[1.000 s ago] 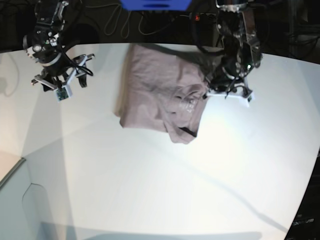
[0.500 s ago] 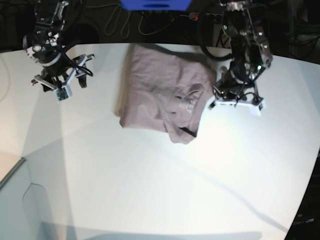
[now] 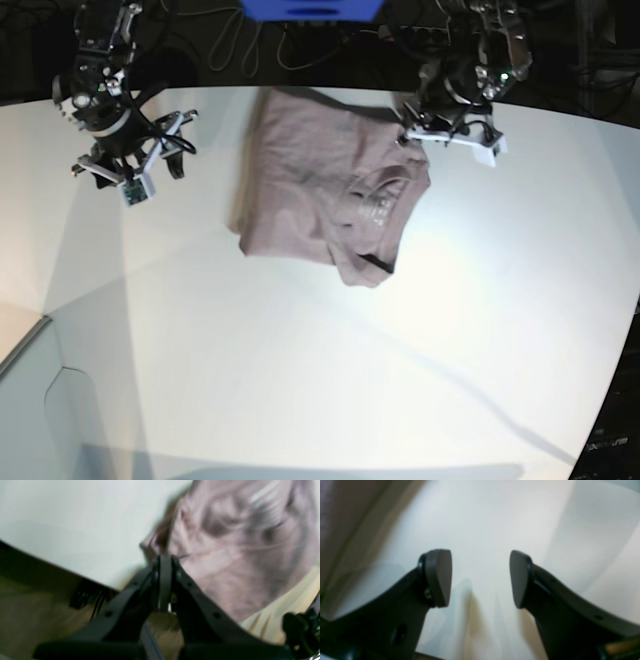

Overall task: Layout the t-shirt on the table in an organized manner, then fold the t-shirt properly
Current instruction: 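Grasp the edge of the pink folded stack with the left gripper, then drag the stack with the left gripper to square it on the table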

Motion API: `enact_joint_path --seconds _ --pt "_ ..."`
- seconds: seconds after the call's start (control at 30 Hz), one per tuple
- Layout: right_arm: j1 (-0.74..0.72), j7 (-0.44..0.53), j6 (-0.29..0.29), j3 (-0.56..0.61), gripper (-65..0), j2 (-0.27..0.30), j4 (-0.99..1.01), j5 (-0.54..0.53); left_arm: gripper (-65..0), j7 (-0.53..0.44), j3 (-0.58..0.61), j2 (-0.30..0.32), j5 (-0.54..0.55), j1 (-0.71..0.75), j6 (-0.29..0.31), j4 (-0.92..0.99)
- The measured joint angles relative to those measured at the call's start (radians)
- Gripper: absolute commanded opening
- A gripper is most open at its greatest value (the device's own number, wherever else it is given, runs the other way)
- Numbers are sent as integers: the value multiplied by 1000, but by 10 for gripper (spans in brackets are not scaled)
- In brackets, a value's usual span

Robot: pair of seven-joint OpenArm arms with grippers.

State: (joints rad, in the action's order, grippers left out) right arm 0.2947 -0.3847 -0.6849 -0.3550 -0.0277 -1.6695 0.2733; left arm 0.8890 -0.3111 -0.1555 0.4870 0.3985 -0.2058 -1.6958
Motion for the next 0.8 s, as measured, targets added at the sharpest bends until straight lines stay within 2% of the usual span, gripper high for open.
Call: enact_joint_path --seconds 0.23,0.37,0.6,0.8 --pt "0 -1 0 -3 -284 0 0 0 -650 -6 1 0 -3 -23 0 45" --pt "2 -2 0 -5 -284 0 0 0 -650 -64 -2 1 -2 -65 1 107" --pt "3 -6 0 -5 -284 0 0 0 -650 -89 -2 2 25 -196 17 238" --pt "11 -3 0 -6 -284 0 0 0 -650 -165 1 0 -27 -321 23 347"
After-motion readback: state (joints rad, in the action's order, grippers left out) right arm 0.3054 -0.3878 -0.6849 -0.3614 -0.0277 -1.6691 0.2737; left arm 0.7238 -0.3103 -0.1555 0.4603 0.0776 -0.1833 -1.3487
